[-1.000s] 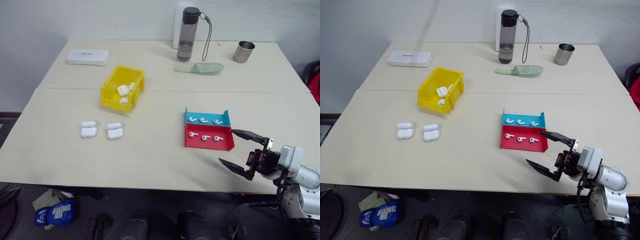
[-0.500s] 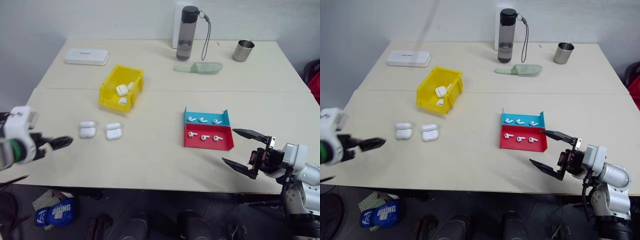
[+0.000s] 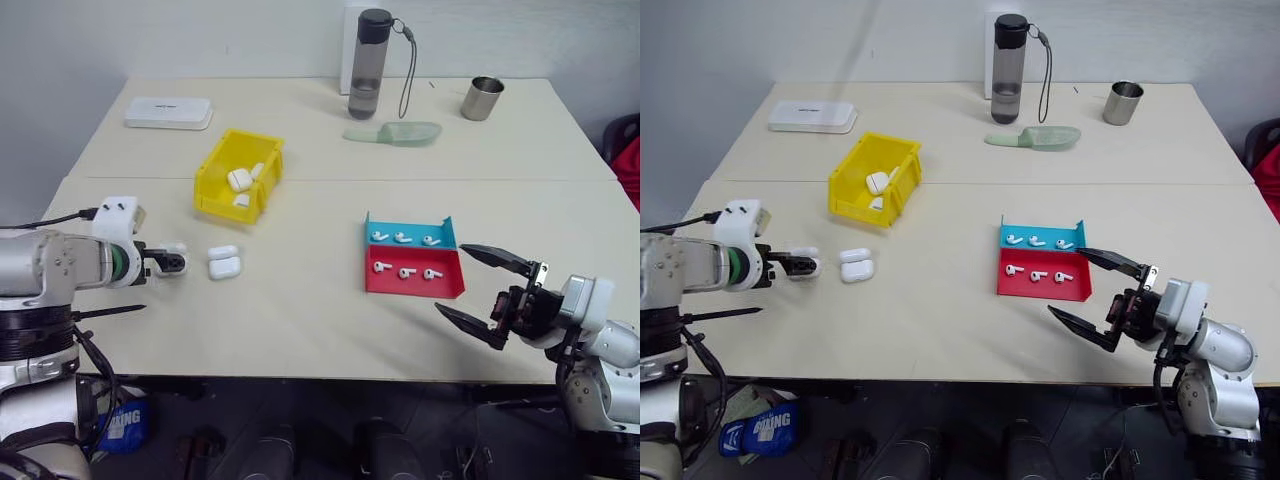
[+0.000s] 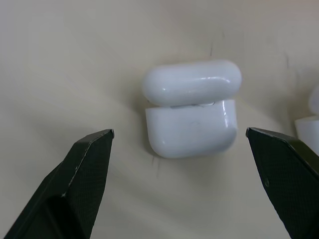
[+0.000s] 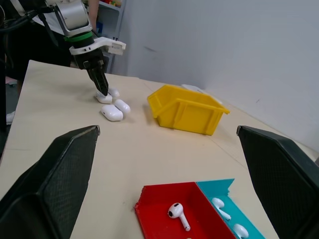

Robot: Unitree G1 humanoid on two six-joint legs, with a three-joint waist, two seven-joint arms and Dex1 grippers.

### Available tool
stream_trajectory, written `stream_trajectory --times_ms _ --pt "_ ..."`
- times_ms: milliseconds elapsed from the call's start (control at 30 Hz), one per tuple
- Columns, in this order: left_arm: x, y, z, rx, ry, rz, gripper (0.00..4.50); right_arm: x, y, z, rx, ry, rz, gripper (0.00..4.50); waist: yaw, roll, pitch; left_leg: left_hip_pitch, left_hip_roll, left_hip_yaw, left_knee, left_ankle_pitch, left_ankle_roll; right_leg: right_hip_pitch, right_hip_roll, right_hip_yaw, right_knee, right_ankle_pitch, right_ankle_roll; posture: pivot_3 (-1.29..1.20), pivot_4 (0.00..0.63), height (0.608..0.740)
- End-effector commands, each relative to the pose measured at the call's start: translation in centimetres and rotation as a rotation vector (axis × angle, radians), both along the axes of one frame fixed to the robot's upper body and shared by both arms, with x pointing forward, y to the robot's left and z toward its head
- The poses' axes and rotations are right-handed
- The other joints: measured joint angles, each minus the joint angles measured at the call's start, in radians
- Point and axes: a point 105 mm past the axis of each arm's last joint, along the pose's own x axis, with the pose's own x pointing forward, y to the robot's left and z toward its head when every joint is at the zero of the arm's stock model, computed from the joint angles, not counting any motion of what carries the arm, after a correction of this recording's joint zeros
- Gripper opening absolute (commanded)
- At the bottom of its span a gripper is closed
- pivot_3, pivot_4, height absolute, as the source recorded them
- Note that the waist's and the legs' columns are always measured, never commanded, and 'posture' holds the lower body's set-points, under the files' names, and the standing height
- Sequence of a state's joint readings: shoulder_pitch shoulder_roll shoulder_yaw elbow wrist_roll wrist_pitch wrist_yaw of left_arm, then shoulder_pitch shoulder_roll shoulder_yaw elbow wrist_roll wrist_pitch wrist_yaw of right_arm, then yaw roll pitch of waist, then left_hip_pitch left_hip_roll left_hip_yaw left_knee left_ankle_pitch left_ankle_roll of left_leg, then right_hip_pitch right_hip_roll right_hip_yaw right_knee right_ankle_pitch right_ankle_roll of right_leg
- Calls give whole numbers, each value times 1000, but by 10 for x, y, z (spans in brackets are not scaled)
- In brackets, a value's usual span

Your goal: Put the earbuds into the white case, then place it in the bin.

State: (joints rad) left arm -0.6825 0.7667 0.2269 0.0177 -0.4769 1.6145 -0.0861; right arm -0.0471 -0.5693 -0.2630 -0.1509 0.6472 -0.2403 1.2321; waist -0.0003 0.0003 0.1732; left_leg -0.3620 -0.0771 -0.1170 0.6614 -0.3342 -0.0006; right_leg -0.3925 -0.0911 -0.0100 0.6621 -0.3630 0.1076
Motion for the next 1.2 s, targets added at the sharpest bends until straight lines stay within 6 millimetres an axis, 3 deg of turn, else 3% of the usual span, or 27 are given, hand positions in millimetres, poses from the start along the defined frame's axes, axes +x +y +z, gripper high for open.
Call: stream_trajectory --times_ms 33,367,667,867,933,1067,1200 --pt "3 4 6 31 -23 37 4473 -5 9 14 3 -37 10 4500 -1 0 0 -1 0 0 1 0 0 0 0 0 0 0 0 0 150 740" --pt "11 -7 -3 11 -35 76 4473 0 21 27 5 -24 18 4500 4 -1 0 -6 -1 -1 4 0 0 -4 0 -1 1 0 0 0 150 740" --pt "13 -11 -14 17 -4 90 4473 0 23 25 -1 -10 13 4500 13 -1 -1 -6 -1 -1 5 0 0 -3 0 -1 1 0 0 0 150 740" --pt "9 -7 -18 30 15 85 2940 -1 21 23 -1 -9 7 4500 12 -1 -1 -6 -1 -1 5 0 0 -3 0 -1 2 0 0 0 150 740" --pt "8 -5 -18 37 13 89 2770 -1 20 22 0 -8 5 4500 9 -1 -1 -5 -1 -1 5 0 0 -3 0 -1 2 0 0 0 150 740" --pt "3 7 -6 87 -35 85 2770 -1 17 18 -2 -6 6 4500 -2 -1 -1 -5 -1 -1 5 0 0 -3 0 -1 3 0 0 0 150 740" --pt "2 25 32 100 -263 11 2770 -1 16 18 -8 -9 1 4500 -16 -1 -1 -6 0 0 3 0 0 -5 1 0 3 0 0 0 150 740"
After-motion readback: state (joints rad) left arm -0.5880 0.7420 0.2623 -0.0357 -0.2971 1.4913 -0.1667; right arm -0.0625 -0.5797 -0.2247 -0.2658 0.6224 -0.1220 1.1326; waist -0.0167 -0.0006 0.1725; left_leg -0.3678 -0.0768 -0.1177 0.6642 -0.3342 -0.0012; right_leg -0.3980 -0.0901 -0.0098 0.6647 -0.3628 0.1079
